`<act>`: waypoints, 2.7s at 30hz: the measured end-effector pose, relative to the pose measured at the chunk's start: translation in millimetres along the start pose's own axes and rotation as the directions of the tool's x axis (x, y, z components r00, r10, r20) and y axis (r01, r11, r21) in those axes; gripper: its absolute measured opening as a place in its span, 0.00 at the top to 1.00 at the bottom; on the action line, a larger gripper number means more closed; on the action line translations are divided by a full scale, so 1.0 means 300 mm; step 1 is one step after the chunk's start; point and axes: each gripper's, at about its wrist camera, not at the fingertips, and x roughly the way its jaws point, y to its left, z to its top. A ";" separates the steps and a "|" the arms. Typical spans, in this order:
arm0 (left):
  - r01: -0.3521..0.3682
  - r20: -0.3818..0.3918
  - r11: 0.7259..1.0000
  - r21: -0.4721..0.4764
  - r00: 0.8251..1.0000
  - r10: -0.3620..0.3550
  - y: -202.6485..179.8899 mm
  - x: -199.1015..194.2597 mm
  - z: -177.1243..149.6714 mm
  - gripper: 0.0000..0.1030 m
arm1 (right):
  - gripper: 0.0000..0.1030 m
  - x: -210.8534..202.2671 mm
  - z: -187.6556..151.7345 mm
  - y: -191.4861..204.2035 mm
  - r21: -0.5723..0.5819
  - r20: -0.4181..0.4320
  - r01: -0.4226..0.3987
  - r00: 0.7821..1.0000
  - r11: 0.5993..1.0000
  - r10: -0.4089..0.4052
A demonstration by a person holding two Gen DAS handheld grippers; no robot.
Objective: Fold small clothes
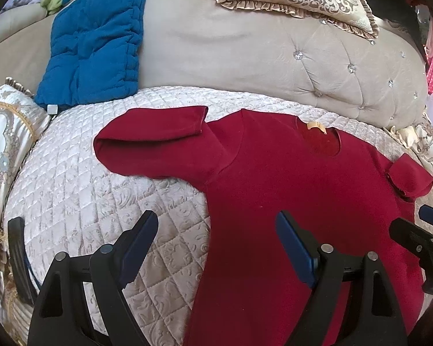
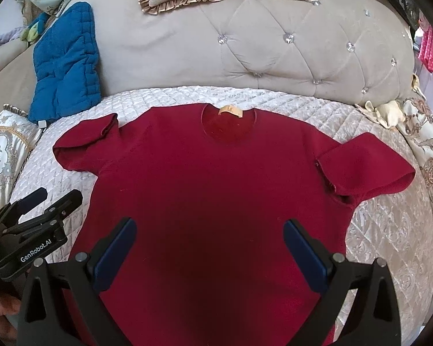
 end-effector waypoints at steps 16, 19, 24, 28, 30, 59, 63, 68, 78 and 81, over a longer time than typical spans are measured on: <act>-0.001 -0.012 1.000 -0.014 1.000 0.001 0.021 0.033 -0.002 0.37 | 0.00 0.073 -0.003 0.017 0.002 -0.017 0.030 0.999 1.000 -0.030; -0.001 -0.018 1.000 -0.016 1.000 0.001 0.024 0.042 -0.003 0.37 | 0.00 0.086 -0.002 0.022 0.000 -0.025 0.031 0.999 1.000 -0.031; -0.002 -0.021 1.000 -0.018 1.000 0.001 0.025 0.045 -0.006 0.37 | 0.00 0.096 -0.002 0.027 0.006 -0.027 0.031 0.999 0.999 -0.031; -0.002 -0.019 1.000 -0.019 1.000 0.001 0.023 0.041 -0.004 0.37 | 0.00 0.097 -0.003 0.026 0.015 -0.027 0.032 0.999 0.999 -0.032; 0.000 -0.016 1.000 -0.017 1.000 0.000 0.020 0.036 -0.002 0.37 | 0.00 0.097 -0.004 0.026 0.017 -0.027 0.035 0.999 0.999 -0.034; 0.001 -0.019 1.000 -0.014 1.000 -0.001 0.009 0.051 0.004 0.37 | 0.00 0.135 0.002 0.032 0.026 -0.057 0.033 0.998 0.999 -0.031; -0.001 -0.018 1.000 -0.023 1.000 0.001 0.018 0.054 0.001 0.37 | 0.00 0.140 0.005 0.033 0.022 -0.058 0.035 0.998 0.999 -0.034; -0.003 -0.018 1.000 -0.029 1.000 0.002 0.029 0.056 0.003 0.37 | 0.00 0.150 0.005 0.037 0.021 -0.065 0.034 0.997 0.999 -0.033; 0.007 -0.028 0.999 -0.041 1.000 -0.008 0.042 0.068 -0.004 0.37 | 0.00 0.138 0.001 0.081 -0.062 -0.019 0.131 0.991 0.989 -0.133; 0.007 -0.029 0.999 -0.046 1.000 -0.008 0.043 0.069 -0.005 0.37 | 0.00 0.128 0.000 0.105 -0.128 0.011 0.178 0.984 0.976 -0.178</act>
